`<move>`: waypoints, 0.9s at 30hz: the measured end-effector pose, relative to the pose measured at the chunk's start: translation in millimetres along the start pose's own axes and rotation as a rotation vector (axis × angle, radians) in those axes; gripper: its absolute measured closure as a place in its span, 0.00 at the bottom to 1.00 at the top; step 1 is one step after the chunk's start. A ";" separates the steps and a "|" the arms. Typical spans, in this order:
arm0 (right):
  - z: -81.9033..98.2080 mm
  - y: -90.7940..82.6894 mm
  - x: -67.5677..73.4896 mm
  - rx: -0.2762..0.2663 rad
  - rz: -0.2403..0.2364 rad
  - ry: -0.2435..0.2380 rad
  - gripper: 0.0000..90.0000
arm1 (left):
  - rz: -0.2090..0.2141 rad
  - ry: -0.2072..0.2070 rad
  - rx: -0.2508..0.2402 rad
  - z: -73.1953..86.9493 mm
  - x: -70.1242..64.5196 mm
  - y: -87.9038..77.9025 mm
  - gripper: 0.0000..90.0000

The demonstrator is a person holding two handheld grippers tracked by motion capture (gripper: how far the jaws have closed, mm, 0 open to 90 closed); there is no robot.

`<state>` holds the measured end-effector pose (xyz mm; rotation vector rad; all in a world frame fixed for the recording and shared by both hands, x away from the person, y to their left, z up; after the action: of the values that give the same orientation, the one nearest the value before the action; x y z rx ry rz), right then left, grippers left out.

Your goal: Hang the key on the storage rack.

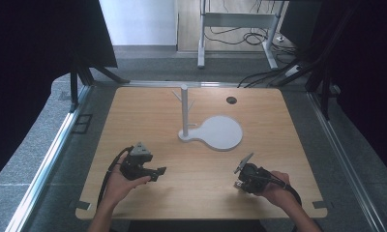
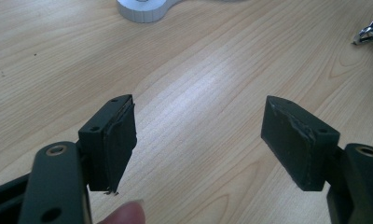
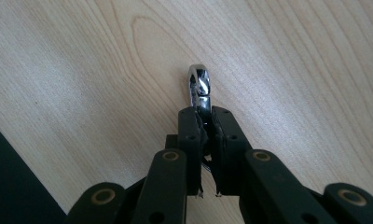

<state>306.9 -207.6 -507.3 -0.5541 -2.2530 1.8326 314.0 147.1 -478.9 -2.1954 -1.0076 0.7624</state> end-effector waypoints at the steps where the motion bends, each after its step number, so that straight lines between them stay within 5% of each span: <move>1: 0.0 -0.7 -0.6 -0.002 0.003 -0.002 0.93 | 0.000 -0.001 -0.001 0.0 0.0 0.1 0.30; 14: 0.9 3.6 0.1 0.000 -0.008 -0.018 0.91 | 0.000 -0.002 0.002 0.5 0.8 1.1 0.30; 18: -0.5 4.1 -0.8 -0.015 0.005 -0.018 0.78 | -0.002 -0.001 0.007 0.9 0.1 2.1 0.30; 27: -5.1 9.5 -0.7 -0.020 -0.025 -0.006 0.77 | -0.001 -0.001 0.005 0.8 0.9 1.6 0.30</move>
<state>311.0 -201.7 -515.3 -0.5227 -2.2740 1.8044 314.7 147.2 -480.7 -2.1904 -1.0056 0.7645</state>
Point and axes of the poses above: each handheld gripper's, and its own axes: y roughly forward along the jaws, z roughly out of its underside, x roughly to its left, the point moved 4 cm from there along y, roughly forward along the jaws, and after that the axes turned 10 degrees about -y, right-handed, at the moved point
